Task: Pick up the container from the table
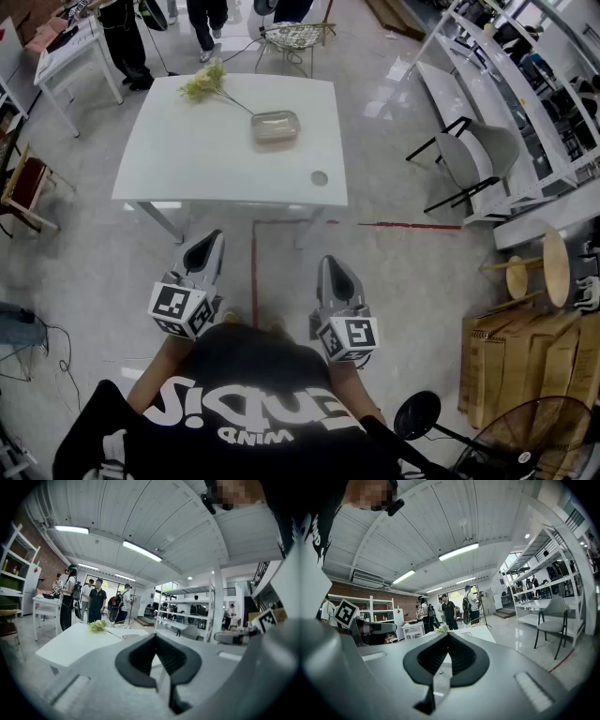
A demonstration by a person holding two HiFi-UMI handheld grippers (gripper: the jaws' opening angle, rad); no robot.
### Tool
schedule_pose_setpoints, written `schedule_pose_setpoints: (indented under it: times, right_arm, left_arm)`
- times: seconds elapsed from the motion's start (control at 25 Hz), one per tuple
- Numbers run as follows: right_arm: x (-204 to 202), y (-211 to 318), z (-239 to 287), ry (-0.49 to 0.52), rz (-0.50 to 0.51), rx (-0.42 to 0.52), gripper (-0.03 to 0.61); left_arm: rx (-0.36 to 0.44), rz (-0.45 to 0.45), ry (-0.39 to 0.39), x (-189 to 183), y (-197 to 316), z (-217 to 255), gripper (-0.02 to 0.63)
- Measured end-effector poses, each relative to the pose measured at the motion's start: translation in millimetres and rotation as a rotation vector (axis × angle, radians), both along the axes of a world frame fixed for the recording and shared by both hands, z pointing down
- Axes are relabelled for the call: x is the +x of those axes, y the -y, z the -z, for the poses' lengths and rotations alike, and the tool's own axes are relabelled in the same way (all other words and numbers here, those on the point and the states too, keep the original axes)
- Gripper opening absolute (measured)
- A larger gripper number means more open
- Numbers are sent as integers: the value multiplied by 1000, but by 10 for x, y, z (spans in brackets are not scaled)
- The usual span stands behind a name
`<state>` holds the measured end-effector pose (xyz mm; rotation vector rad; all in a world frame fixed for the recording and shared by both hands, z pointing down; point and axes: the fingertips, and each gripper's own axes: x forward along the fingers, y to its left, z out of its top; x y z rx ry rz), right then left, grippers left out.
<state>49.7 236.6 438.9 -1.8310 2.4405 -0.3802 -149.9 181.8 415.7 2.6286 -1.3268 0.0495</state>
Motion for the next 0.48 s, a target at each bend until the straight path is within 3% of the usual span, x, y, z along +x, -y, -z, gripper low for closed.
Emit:
schedule_pose_setpoints:
  times: [0.48]
  right_arm:
    - [203, 53, -60, 20, 75, 23, -2]
  left_arm:
    - [13, 50, 1, 227, 16, -60, 2]
